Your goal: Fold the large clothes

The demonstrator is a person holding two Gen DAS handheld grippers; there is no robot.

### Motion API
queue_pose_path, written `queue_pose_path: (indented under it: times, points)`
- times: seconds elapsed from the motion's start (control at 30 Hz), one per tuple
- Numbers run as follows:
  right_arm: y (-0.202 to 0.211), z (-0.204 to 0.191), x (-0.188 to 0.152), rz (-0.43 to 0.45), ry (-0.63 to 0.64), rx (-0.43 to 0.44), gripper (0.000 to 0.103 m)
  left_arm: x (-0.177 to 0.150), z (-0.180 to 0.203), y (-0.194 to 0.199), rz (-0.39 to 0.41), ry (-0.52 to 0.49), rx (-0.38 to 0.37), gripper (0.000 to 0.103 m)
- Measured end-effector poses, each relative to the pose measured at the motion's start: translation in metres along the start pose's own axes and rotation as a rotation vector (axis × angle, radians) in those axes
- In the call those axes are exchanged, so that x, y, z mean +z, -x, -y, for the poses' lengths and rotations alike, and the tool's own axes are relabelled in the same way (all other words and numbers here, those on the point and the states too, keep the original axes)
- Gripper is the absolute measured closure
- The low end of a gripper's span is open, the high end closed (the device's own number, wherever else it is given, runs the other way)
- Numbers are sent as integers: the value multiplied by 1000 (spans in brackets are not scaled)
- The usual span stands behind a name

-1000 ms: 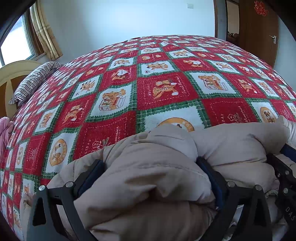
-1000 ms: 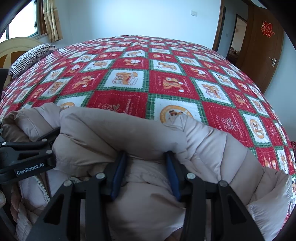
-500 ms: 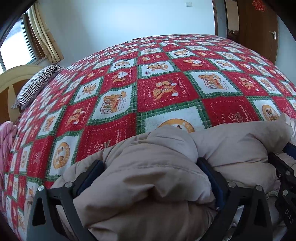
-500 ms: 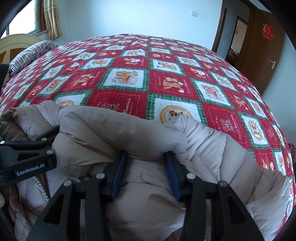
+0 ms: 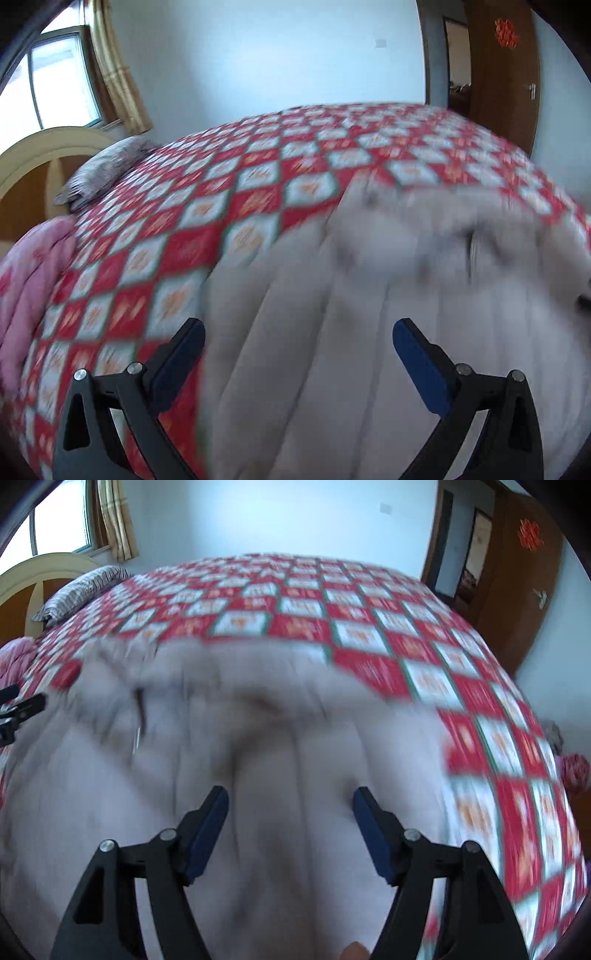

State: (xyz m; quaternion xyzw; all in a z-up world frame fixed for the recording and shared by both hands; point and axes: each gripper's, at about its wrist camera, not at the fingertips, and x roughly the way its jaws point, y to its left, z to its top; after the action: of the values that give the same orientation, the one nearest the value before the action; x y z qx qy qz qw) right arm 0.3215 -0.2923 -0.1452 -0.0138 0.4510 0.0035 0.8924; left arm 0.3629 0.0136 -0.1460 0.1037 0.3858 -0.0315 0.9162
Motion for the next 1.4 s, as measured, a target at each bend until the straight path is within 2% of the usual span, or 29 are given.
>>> queue_pose_path:
  times: [0.1, 0.2, 0.3, 0.47, 0.67, 0.77, 0.8, 0.83, 0.87, 0.9, 0.93, 0.97, 1.0, 1.07, 1.17, 1.4]
  points:
    - [32, 16, -60, -40, -22, -7, 31, -74, -32, 30, -65, 21, 32, 1]
    - [59, 23, -112, -60, -50, -15, 31, -127, -55, 54, -111, 59, 46, 1]
    - [81, 23, -154, -53, -62, -50, 30, -169, -65, 83, -114, 74, 47, 1]
    - [114, 19, -201, -9, -114, -66, 29, -216, -69, 110, -111, 90, 31, 1]
    - [138, 19, -241, -11, -205, -17, 29, -240, -78, 121, -121, 200, -57, 1]
    - [144, 15, -258, -14, -249, 20, 32, -250, -78, 127, -119, 237, -135, 2]
    - [146, 14, -265, -18, -271, 45, 35, -253, -76, 129, -111, 238, -154, 8]
    - [147, 15, -270, -18, -292, 70, 44, -256, -73, 132, -99, 231, -178, 12]
    - [148, 15, -275, -10, -308, 91, 52, -258, -72, 135, -92, 226, -191, 26]
    - [150, 14, -277, -8, -310, 105, 57, -258, -70, 139, -81, 219, -231, 56]
    - [152, 13, -277, -3, -313, 133, 70, -258, -68, 143, -73, 212, -292, 70]
    - [155, 13, -276, 9, -325, 166, 80, -257, -67, 147, -65, 206, -304, 79]
    - [158, 12, -276, 18, -331, 181, 82, -255, -66, 154, -48, 193, -282, 85]
    - [168, 13, -275, 45, -345, 203, 86, -251, -72, 167, -9, 205, -287, 87]
    - [192, 17, -274, 110, -355, 235, 87, -244, -92, 203, 68, 248, -335, 89]
    - [288, 15, -266, 257, -305, 293, 89, -216, -121, 302, 243, 248, -445, 91]
